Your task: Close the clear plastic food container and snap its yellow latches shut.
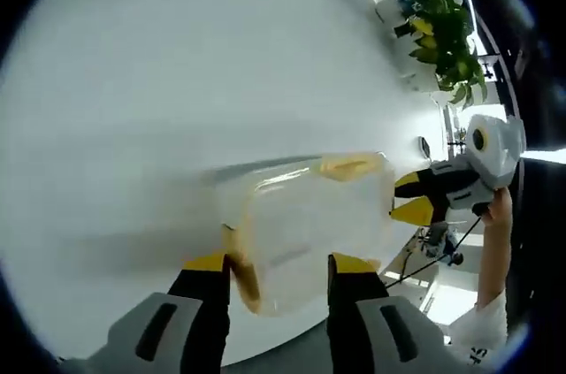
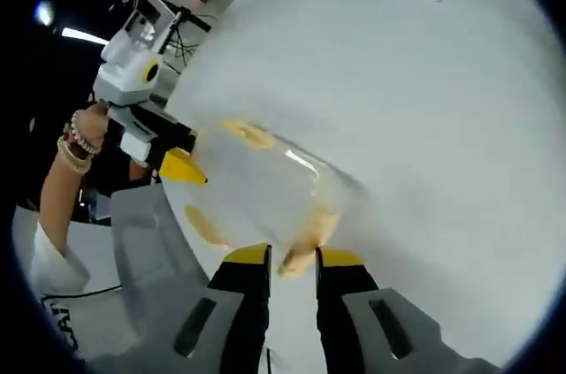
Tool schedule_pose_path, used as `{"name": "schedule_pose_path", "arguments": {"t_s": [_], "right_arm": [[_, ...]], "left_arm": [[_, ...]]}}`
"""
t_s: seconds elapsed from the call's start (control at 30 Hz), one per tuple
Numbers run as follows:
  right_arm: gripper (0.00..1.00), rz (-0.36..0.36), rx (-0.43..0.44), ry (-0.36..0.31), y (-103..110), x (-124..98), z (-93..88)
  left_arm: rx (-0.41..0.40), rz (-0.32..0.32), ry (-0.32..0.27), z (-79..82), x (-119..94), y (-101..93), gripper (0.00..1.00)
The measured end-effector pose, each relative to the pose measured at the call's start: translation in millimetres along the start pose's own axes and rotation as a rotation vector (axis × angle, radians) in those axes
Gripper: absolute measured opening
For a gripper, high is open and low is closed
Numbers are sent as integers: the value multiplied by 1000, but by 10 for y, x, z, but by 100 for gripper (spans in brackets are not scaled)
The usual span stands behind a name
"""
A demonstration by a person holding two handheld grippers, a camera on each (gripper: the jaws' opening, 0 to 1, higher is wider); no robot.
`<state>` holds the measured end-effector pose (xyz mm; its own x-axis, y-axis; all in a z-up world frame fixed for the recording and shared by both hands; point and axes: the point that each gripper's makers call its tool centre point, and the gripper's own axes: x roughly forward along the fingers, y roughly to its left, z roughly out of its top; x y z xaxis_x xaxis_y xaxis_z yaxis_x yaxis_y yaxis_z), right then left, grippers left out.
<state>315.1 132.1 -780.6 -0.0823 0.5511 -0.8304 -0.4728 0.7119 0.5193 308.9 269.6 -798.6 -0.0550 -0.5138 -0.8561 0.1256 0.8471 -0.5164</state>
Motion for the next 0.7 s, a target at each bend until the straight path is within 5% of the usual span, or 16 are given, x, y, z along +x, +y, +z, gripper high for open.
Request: {"name": "schedule_pose_path", "arguments": {"t_s": [0.4,0.6,0.7], "right_arm": [[15,-26,-36,-16,-4,-18,1],[15,-21,-42,-30,-7,-12,15],[15,-29,-53,-31,-2,-11,19]], "left_arm": [[42,60,2,5,1,-21,43],[63,163,38,-76,27,175,76],[61,131,37,-78,30,117,70]]}}
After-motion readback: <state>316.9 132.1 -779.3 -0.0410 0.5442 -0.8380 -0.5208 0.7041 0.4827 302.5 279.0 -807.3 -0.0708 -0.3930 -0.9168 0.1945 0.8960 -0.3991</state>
